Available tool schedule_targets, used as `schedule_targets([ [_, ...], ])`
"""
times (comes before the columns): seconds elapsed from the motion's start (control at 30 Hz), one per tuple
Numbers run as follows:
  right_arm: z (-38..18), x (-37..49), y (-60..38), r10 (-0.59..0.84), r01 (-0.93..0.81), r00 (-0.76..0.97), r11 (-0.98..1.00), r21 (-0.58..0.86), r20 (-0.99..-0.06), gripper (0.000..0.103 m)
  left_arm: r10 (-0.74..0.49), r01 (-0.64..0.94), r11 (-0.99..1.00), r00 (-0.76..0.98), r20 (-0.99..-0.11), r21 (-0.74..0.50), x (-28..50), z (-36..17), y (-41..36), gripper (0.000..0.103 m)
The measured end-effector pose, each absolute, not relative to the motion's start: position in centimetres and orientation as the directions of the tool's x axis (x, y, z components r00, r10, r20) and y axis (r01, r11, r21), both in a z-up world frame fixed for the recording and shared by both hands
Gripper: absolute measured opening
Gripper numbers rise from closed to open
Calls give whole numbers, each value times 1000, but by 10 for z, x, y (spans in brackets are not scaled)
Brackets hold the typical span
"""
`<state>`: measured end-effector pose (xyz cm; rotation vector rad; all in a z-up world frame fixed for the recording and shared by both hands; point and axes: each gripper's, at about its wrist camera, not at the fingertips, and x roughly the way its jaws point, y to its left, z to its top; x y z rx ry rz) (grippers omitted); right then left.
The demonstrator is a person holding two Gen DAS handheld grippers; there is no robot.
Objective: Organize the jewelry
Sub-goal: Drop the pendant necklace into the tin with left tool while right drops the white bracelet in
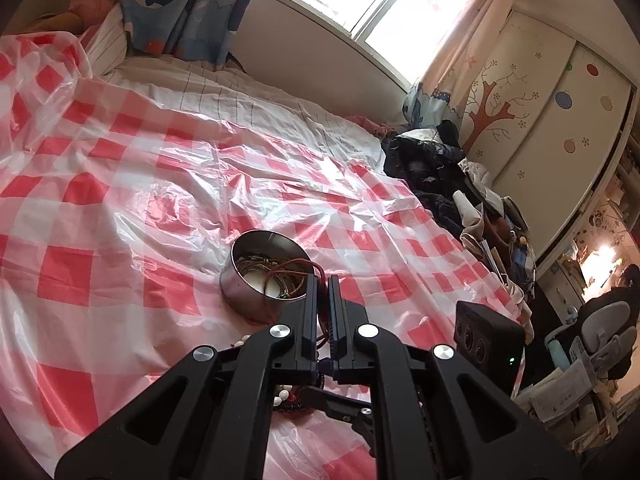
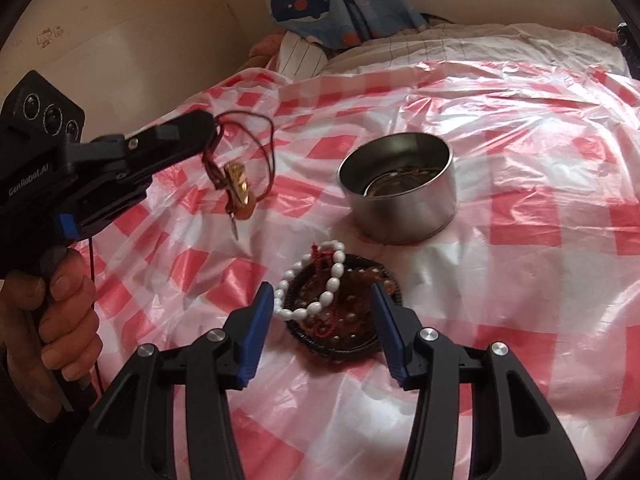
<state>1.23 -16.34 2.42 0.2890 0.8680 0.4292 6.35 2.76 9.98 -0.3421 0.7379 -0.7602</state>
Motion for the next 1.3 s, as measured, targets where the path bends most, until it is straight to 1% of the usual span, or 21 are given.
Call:
schedule_targets([
  [0.07,19,17,-161,487,-238,551,870,432,-678,38,-728,499,685,495,-474,-531,64,100,29,4],
  [0.13,16,22,-161,494,-223,543,864,451,-679,38,-731,502,682,494,-471,-532,63,101,29,5],
  [0.23,9,30,-161,509,-197,528,852,485,-680,35,-731,502,682,494,-471,-532,63,101,28,5],
  [0.27,7,33,-161,508,-188,521,852,489,-686,29,-731,501,682,494,-471,-532,62,101,28,5],
  [0.3,4,35,-160,503,-179,511,855,486,-697,18,-730,501,683,495,-472,-531,63,101,28,5],
  [0.4,1,35,-159,486,-165,509,865,474,-710,11,-730,499,682,494,-472,-534,63,101,28,5],
  [0.47,5,32,-160,483,-172,526,867,468,-700,8,-728,499,685,494,-474,-531,63,101,27,5],
  [0.6,20,26,-163,499,-203,571,855,477,-652,8,-718,485,695,504,-480,-531,66,100,30,5],
  [0.77,43,12,-175,558,-264,631,808,527,-539,8,-706,470,706,515,-486,-529,68,98,32,5],
  [0.9,58,6,-186,572,-279,674,783,556,-467,8,-703,476,711,512,-494,-518,67,97,28,5],
  [1.03,63,6,-202,541,-237,704,790,566,-460,8,-703,478,711,506,-500,-516,68,95,25,5],
  [1.17,67,7,-218,539,-216,726,767,604,-426,8,-707,481,707,497,-503,-519,70,92,20,5],
  [1.3,71,10,-230,536,-202,740,754,625,-407,8,-723,474,691,479,-498,-546,79,87,12,5],
])
